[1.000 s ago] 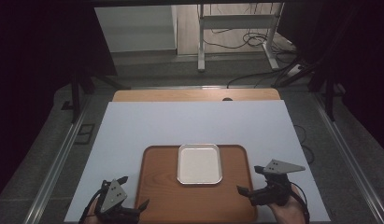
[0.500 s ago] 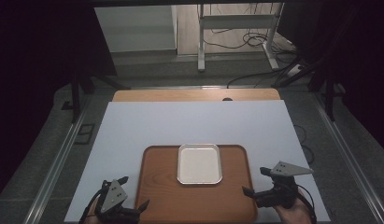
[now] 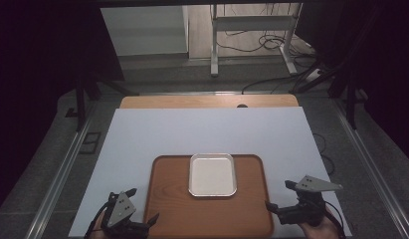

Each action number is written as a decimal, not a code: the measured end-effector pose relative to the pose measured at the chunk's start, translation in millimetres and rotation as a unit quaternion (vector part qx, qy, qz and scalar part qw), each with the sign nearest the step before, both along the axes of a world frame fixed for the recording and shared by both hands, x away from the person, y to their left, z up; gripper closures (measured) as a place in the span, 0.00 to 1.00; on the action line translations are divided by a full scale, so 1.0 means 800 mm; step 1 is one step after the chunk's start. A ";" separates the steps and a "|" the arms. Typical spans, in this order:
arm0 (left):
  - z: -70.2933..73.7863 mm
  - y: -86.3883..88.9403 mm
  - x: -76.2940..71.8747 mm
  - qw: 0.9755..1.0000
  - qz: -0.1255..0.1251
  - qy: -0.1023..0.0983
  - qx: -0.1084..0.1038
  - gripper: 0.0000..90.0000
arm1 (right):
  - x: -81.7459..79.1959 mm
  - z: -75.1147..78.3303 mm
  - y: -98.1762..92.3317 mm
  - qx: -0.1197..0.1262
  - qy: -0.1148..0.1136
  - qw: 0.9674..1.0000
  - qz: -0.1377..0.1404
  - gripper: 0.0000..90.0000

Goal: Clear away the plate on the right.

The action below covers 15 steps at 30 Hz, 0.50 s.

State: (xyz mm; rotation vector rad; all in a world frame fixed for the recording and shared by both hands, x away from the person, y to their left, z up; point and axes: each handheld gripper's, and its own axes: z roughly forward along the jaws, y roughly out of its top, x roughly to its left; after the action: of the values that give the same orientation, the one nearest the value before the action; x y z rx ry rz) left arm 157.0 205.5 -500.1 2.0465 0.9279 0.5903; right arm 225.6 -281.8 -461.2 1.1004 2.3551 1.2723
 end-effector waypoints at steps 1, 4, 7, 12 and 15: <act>0.000 0.000 0.000 1.000 0.001 0.000 0.000 0.00 | -0.001 0.000 -0.001 -0.001 -0.001 1.000 -0.002 0.00; 0.000 0.000 0.000 1.000 0.000 0.000 0.001 0.01 | -0.003 0.001 -0.004 -0.004 -0.003 1.000 -0.006 0.00; 0.000 0.000 0.000 1.000 0.000 -0.002 0.002 0.00 | -0.006 0.002 -0.008 -0.006 -0.010 1.000 -0.015 0.00; 0.000 0.001 -0.001 1.000 0.004 -0.004 0.000 0.01 | -0.010 0.003 -0.012 -0.010 -0.020 0.999 -0.023 0.00; 0.001 0.002 -0.001 1.000 0.007 -0.006 -0.002 0.01 | -0.014 0.003 -0.018 -0.014 -0.030 0.999 -0.036 0.00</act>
State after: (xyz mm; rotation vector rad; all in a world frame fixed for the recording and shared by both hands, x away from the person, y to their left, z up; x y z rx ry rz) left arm 156.3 206.8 -499.3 2.0331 0.9353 0.6075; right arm 214.3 -296.3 -458.8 1.1129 2.2613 1.2271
